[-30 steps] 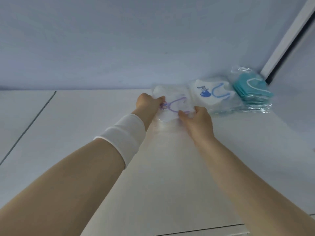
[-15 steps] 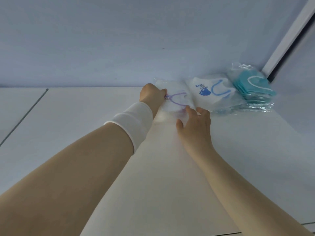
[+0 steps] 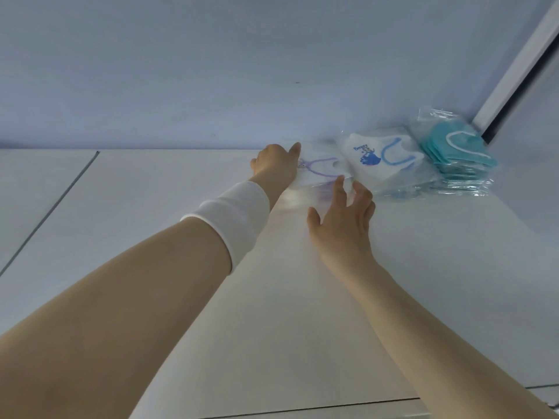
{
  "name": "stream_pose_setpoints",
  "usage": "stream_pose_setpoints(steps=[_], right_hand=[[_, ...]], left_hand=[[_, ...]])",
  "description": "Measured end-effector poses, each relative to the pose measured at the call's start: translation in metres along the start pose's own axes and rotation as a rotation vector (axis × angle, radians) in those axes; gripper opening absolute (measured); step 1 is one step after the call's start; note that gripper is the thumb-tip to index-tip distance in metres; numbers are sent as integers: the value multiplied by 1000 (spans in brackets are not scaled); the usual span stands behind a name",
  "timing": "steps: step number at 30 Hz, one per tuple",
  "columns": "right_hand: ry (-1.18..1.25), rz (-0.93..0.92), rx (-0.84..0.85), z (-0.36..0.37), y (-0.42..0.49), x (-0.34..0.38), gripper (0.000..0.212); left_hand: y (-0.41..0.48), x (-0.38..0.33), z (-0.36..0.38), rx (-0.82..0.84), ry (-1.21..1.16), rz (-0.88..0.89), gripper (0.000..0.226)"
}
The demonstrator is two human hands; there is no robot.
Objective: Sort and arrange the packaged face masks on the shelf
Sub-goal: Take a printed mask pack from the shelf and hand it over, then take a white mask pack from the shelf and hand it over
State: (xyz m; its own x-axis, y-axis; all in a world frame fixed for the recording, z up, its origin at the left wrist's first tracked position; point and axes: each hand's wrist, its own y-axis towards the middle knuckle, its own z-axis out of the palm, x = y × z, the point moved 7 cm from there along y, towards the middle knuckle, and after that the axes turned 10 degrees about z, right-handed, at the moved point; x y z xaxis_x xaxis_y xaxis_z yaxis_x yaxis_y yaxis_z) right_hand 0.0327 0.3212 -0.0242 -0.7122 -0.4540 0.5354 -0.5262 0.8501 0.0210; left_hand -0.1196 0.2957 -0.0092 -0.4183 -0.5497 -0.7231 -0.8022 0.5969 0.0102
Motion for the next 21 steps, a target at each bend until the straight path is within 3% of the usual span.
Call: stream_pose_setpoints(steps=[6, 11, 21], right_hand=[[-156, -113, -51, -11, -38, 6, 69], [-258, -287, 8, -2, -70, 23, 66], [-310, -655, 165, 40, -159, 110, 62]], left_hand=[[-43, 15, -27, -53, 86, 137, 53], [-111, 33, -62, -105, 375, 242, 52], [-250, 118, -167, -216, 718, 41, 54]])
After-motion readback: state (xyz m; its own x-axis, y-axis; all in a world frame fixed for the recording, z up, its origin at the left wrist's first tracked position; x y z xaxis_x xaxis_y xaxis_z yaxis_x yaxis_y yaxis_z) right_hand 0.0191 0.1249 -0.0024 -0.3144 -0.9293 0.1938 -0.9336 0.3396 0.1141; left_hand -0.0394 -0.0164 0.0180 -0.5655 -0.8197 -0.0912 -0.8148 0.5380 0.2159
